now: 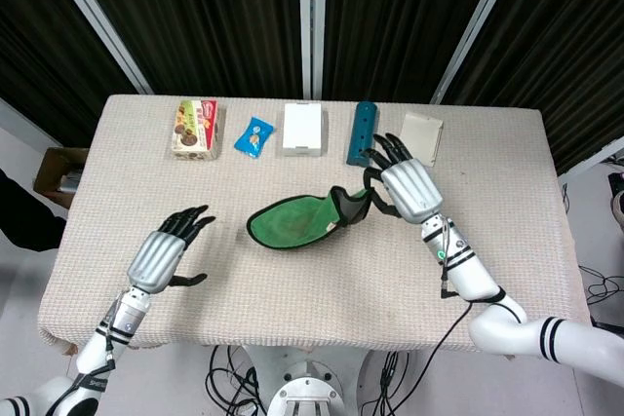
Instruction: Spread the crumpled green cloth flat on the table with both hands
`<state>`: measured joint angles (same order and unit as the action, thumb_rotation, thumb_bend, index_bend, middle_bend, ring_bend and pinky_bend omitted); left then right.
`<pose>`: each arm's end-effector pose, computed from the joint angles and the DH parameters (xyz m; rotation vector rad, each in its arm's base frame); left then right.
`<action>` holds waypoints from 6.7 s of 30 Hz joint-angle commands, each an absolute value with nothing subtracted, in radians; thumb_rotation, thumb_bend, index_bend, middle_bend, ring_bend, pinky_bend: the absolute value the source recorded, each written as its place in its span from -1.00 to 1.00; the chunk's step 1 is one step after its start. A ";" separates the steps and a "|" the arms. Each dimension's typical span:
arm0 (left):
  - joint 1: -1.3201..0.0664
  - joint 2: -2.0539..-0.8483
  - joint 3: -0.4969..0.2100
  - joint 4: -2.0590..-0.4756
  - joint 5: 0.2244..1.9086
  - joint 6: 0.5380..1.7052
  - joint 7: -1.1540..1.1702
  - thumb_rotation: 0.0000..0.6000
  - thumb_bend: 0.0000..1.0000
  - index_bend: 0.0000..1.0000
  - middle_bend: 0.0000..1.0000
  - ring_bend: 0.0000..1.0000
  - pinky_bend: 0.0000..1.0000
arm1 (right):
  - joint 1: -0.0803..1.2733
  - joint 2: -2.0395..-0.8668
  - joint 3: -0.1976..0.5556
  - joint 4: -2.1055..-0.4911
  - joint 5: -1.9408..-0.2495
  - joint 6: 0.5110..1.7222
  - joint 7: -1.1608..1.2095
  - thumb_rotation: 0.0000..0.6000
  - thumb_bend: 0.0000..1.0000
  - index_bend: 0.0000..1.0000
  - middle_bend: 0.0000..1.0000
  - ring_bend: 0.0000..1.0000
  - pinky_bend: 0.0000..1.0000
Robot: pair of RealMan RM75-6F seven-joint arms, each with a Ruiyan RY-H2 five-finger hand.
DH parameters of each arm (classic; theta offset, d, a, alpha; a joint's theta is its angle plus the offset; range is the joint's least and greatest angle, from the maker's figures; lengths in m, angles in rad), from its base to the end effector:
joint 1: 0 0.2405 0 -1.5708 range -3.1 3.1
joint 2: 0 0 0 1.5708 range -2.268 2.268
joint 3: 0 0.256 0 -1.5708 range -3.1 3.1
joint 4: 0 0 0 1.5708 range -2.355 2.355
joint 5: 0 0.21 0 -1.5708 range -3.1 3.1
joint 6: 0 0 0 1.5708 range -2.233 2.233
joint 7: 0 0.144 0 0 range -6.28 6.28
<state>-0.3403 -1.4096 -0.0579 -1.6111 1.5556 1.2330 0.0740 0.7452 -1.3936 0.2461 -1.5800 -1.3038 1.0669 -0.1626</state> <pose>-0.2179 0.2368 0.0342 -1.7269 -1.0338 -1.1252 -0.1125 -0.3571 0.0531 1.8079 -0.8097 1.2264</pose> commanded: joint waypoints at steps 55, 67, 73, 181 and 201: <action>-0.881 -1.957 -0.459 -1.536 0.703 1.134 0.386 1.00 -0.55 -0.13 -0.66 -0.79 -0.57 | 0.816 -1.462 0.285 -1.485 -1.240 1.014 -0.122 1.00 -0.04 0.56 -0.61 -1.00 -1.00; -0.871 -1.983 -0.468 -1.501 0.743 1.142 0.292 1.00 -0.05 0.35 -0.26 -0.57 -0.46 | 0.813 -1.463 0.281 -1.476 -1.241 1.015 -0.102 1.00 -0.04 0.56 -0.61 -1.00 -1.00; -0.798 -1.910 -0.418 -1.571 0.847 1.176 0.224 1.00 -0.04 0.39 -0.24 -0.56 -0.46 | 0.788 -1.443 0.275 -1.496 -1.251 1.042 -0.083 1.00 -0.04 0.57 -0.61 -1.00 -1.00; -0.382 -1.627 0.056 -1.149 1.606 1.382 -0.207 0.09 -0.79 -0.73 -0.83 -0.84 -0.68 | 0.628 -1.505 0.016 -1.609 -1.477 1.074 -0.338 1.00 -0.99 -0.33 -0.88 -1.00 -1.00; -0.186 -1.176 -0.040 -1.525 1.358 1.497 0.021 1.00 -0.78 -0.62 -0.76 -0.83 -0.68 | 0.266 -1.148 0.013 -1.662 -1.453 1.490 0.117 1.00 -0.29 -0.40 -0.70 -1.00 -0.95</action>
